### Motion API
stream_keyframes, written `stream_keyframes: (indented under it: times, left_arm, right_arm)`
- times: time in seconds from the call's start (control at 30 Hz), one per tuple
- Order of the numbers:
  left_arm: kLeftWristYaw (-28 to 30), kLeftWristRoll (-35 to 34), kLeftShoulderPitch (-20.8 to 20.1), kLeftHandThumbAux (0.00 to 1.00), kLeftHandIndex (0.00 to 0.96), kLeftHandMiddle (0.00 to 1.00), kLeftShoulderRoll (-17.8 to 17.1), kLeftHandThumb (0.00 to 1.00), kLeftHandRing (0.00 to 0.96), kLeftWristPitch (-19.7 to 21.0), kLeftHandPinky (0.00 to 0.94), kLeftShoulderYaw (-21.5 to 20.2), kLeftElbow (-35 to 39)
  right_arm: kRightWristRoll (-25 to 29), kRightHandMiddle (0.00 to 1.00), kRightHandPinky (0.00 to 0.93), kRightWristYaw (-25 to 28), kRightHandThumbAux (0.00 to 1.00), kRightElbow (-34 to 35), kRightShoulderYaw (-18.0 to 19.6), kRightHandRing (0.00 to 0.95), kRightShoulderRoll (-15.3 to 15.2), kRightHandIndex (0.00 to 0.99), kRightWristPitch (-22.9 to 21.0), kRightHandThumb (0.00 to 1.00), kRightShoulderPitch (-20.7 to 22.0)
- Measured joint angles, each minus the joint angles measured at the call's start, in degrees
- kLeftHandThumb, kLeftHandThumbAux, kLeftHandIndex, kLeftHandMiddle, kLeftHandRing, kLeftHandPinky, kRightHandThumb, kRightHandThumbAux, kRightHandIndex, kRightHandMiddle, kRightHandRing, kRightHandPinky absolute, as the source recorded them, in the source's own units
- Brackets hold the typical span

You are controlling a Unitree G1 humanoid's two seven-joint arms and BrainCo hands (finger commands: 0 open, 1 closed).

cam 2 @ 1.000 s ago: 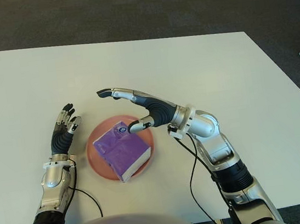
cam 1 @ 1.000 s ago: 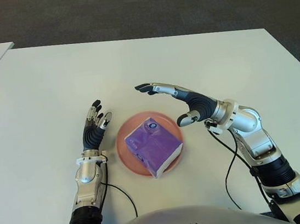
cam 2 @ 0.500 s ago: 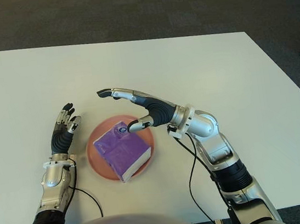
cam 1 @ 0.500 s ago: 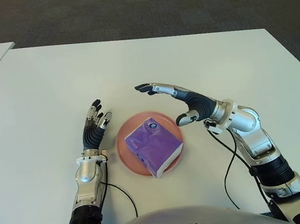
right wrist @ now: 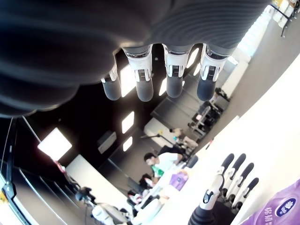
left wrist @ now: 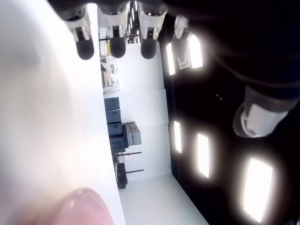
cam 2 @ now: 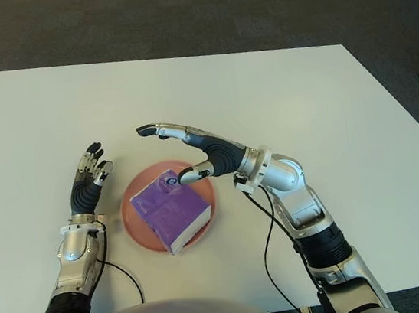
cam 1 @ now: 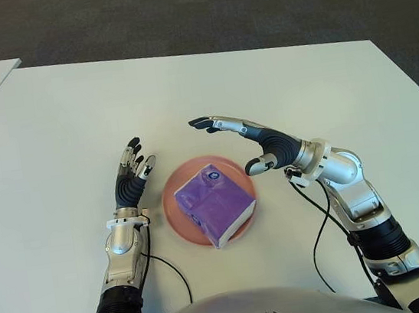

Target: Put the tissue paper into the plate.

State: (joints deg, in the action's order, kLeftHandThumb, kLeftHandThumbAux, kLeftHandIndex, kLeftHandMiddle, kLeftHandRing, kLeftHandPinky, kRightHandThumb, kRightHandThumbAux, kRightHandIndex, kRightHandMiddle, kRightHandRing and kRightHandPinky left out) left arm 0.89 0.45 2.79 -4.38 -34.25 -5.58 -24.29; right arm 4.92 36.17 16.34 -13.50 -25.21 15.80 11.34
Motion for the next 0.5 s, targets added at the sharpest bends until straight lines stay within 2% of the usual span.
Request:
stream_keyframes:
  times: [0.5]
  left_arm:
    - [0.00,-0.05,-0.08,0.478,0.000,0.000,0.01,0.000,0.000,0.01,0.000,-0.15,-0.02]
  right_arm:
    - [0.00,0.000,0.000,0.35,0.191,0.00,0.22,0.000,0.00,0.000,0.00,0.140,-0.01]
